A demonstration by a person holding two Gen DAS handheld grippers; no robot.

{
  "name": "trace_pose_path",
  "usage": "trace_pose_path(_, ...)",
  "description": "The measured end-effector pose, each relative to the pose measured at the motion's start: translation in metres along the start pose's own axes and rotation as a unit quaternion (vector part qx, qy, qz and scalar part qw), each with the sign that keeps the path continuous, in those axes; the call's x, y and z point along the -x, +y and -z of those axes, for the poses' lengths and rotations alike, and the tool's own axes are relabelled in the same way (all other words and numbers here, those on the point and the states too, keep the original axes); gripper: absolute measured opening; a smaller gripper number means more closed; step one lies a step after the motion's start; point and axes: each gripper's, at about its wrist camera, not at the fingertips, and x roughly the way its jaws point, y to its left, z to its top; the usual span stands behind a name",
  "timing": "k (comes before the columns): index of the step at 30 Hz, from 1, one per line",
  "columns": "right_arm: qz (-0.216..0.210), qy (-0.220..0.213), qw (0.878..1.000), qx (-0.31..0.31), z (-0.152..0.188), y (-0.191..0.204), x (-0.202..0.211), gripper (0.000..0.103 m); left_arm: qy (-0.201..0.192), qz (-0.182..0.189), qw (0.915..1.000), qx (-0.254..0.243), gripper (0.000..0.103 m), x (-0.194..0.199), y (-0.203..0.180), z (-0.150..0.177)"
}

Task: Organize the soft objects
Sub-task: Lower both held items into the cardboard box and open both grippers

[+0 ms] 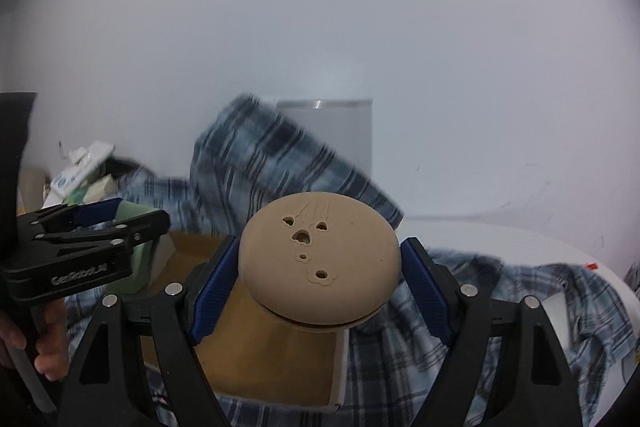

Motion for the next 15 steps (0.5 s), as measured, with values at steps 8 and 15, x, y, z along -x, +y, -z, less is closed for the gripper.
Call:
trace_pose_path(8,-0.008,0.032,0.999,0.003,0.017,-0.002,-0.016,0.079,0.019,-0.017,0.9996,-0.009,0.096,-0.014,0.000,0.017)
trace_pose_path(15,-0.017,0.038,0.999,0.003,0.020,-0.001,-0.018,0.080,0.015,-0.020,0.9997,-0.002,0.096,-0.015,0.001,0.017)
